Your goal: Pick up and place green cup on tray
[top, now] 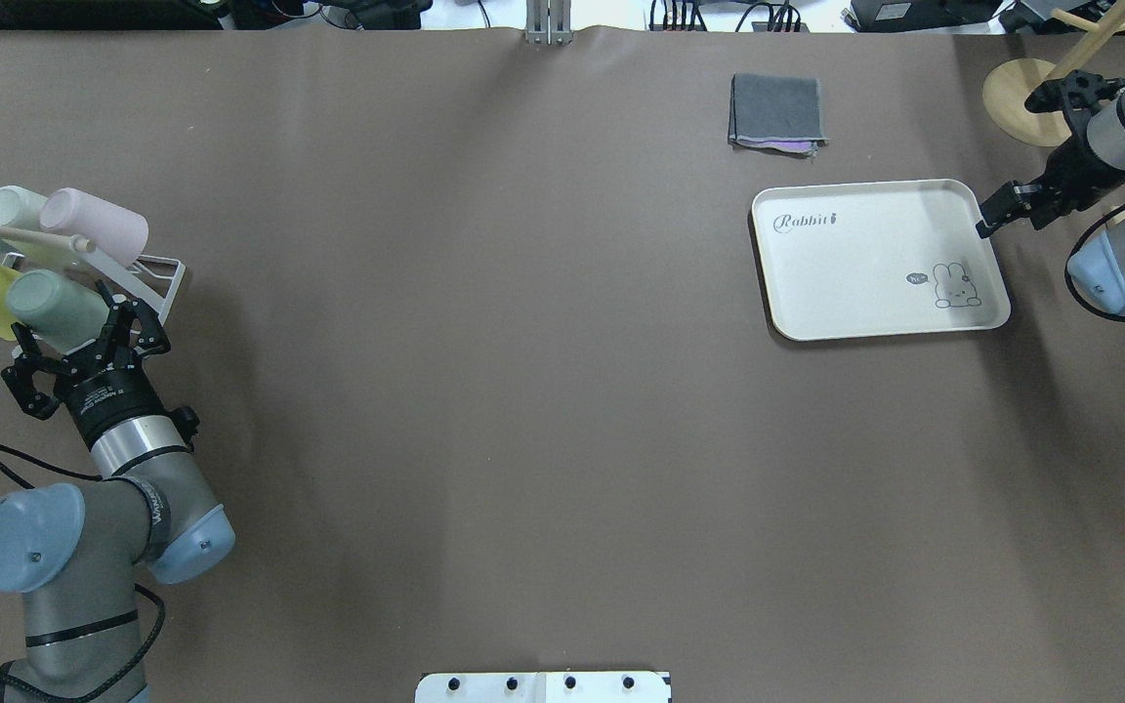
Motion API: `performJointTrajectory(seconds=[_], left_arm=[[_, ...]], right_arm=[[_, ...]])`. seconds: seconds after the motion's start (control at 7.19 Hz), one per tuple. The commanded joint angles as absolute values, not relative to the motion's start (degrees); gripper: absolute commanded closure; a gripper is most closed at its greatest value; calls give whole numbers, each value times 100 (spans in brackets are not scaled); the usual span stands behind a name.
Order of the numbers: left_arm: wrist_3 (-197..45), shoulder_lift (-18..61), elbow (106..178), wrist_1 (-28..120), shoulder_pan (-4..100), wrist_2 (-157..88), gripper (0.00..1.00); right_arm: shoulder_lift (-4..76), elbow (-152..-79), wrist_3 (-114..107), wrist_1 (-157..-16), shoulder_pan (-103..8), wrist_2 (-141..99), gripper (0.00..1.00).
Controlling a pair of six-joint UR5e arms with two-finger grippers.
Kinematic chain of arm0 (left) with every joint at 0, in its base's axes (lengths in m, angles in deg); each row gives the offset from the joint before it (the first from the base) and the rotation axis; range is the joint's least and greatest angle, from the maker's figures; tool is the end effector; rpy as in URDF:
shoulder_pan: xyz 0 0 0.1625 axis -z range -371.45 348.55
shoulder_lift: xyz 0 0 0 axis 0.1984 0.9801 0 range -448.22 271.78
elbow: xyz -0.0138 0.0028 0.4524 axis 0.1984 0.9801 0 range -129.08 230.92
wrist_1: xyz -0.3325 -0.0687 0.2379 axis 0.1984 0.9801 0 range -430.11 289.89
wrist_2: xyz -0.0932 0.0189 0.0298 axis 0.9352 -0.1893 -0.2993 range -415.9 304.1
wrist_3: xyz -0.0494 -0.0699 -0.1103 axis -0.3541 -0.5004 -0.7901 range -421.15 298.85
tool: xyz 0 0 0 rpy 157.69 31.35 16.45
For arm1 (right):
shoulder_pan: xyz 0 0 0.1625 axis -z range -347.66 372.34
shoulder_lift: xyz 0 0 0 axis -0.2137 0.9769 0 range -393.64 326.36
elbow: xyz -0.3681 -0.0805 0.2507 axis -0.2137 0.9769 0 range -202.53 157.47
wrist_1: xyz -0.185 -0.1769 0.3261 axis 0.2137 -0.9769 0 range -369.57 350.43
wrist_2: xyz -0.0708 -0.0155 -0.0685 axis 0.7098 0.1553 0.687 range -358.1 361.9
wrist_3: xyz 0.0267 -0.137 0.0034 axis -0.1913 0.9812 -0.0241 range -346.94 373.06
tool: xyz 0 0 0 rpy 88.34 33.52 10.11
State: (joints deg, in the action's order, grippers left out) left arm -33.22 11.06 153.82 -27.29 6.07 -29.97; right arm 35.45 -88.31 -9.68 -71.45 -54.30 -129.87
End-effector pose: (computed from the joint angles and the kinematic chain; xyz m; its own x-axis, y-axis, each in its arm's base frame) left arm 0.3998 -0.3976 0.5584 -0.6088 0.5972 0.5222 -0.6555 -0.0079 -0.7551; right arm -0.2357 -0.6472 0.6606 0.6683 -0.1873 0.7199 0.1101 0.9820 0.1532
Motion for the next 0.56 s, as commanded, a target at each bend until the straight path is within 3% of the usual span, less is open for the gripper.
performJointTrajectory(seconds=[0.0, 0.14, 0.42], left_arm=[[-3329, 1118, 15296, -2722, 622, -3067, 6], [-3329, 1118, 15287, -2713, 631, -3067, 6], [-3346, 1127, 15156, -2678, 648, -3225, 9]], right_arm=[[3500, -8697, -979, -7145, -5315, -13002, 15], [3474, -8678, -979, -7145, -5271, -13011, 22], [3465, -8687, -988, -7145, -5261, -13028, 70]])
